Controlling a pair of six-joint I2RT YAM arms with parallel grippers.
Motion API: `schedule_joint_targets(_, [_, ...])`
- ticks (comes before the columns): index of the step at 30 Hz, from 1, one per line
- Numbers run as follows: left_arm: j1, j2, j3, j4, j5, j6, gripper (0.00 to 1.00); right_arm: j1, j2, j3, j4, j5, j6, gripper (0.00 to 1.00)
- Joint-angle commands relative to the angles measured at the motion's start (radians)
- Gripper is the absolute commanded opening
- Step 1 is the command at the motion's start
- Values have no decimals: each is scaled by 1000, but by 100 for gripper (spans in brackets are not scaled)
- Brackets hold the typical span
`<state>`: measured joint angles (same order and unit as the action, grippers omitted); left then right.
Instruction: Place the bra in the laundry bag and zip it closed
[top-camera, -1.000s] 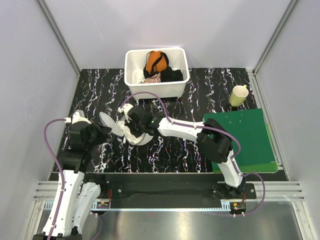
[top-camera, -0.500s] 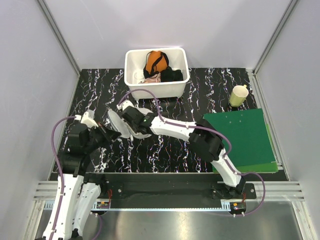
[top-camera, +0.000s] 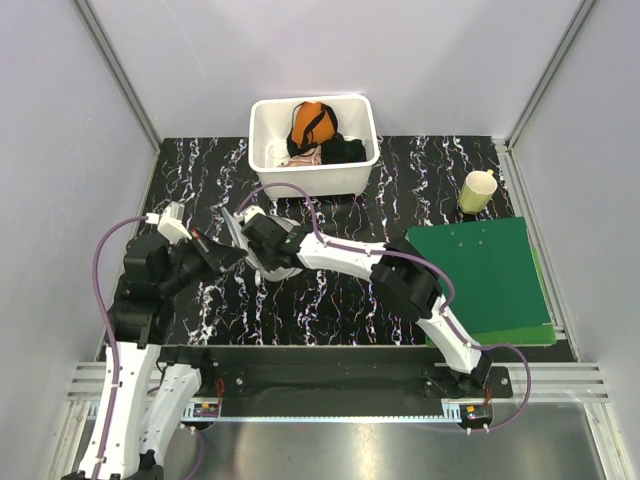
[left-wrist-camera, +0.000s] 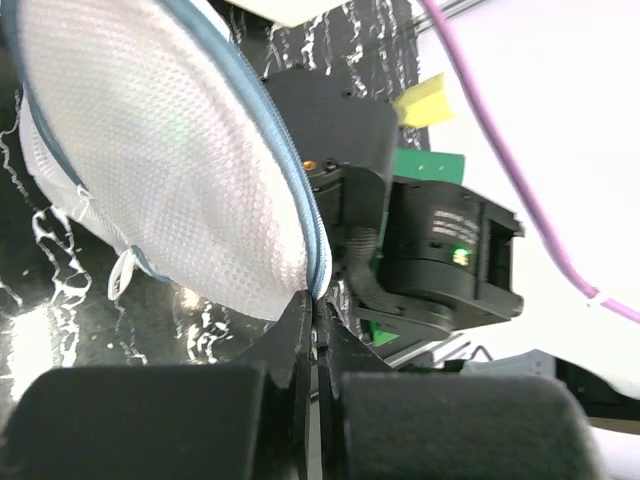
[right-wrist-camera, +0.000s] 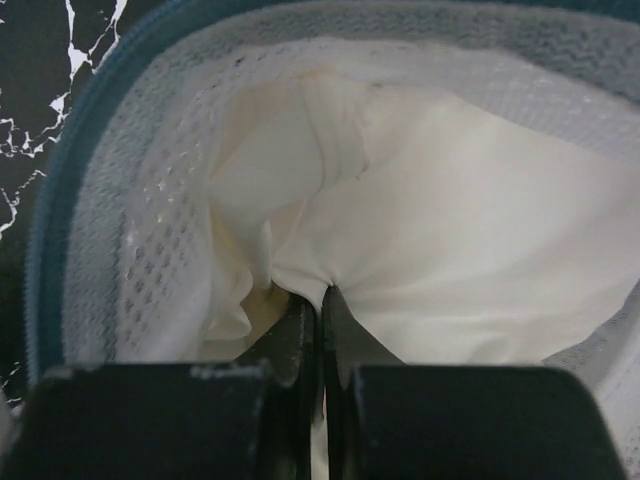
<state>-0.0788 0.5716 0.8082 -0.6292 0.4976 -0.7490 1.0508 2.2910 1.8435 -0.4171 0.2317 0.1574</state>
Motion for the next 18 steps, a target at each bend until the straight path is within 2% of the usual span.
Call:
schedule_joint_targets(1, [-4,4,72,92,64,-64,0,-35,-8,10,-61,-75,79,0])
schedule_joint_targets(2, [-4,7,72,95,65,-64,0,-35,-13,10,-66,-106,82,0])
schedule_joint_targets(6, [-4,43,68,97,68,-40,0,-40,-80,-19,-72,-229,135,26])
schedule_joint_targets(7, [-4,48,66,97,64,-32,0,-43,-120,-30,-75,-268,166,37])
schedule_joint_targets(10, [-4,56,65,98,50,-9,0,-66,-215,-72,-80,-351,212,55])
schedule_joint_targets(13, [-4,68,63,95,58,20,0,-77,-310,-102,-83,-396,222,66])
schedule_joint_targets(14, [-6,79,62,92,62,33,0,-77,-333,-105,-87,-413,222,73])
schedule_joint_targets(18, [-7,85,71,74,68,79,0,-87,-424,-133,-107,-427,240,91])
